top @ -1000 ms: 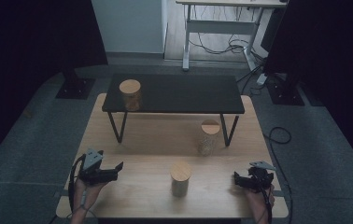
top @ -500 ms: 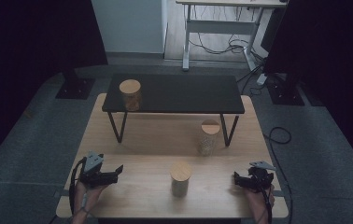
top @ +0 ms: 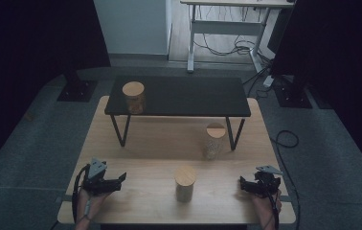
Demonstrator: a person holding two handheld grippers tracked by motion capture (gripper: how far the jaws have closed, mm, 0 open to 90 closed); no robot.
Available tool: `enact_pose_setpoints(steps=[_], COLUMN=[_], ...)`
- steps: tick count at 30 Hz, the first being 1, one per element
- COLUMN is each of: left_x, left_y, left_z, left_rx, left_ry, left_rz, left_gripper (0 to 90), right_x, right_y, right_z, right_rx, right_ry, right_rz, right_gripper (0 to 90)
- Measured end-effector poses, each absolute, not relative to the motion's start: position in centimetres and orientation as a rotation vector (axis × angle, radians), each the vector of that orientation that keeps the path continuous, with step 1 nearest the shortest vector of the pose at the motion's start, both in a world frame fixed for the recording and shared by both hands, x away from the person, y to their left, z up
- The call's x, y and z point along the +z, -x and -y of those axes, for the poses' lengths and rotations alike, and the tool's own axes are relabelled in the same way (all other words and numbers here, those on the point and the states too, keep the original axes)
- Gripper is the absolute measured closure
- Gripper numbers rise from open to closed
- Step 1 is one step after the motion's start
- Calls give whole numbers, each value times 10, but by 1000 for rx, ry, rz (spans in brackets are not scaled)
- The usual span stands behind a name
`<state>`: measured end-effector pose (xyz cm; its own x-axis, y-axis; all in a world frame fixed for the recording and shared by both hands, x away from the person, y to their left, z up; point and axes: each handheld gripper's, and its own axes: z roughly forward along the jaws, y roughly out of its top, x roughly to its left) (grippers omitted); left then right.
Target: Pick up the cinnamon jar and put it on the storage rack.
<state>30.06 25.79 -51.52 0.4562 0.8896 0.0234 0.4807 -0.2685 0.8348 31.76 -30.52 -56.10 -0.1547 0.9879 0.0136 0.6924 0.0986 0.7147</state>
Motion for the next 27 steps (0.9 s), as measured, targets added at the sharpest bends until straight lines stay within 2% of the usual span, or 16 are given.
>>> enact_pose_setpoints(steps=[27], left_x=[-535], left_y=[-302], left_z=[-261], left_rx=[620], left_ry=[-1963], left_rz=[-1216], left_gripper=[62], right_x=[-561], right_y=[-318], right_z=[305], right_rx=[814], right_ry=[-1639], right_rz=[-1905], right_gripper=[7])
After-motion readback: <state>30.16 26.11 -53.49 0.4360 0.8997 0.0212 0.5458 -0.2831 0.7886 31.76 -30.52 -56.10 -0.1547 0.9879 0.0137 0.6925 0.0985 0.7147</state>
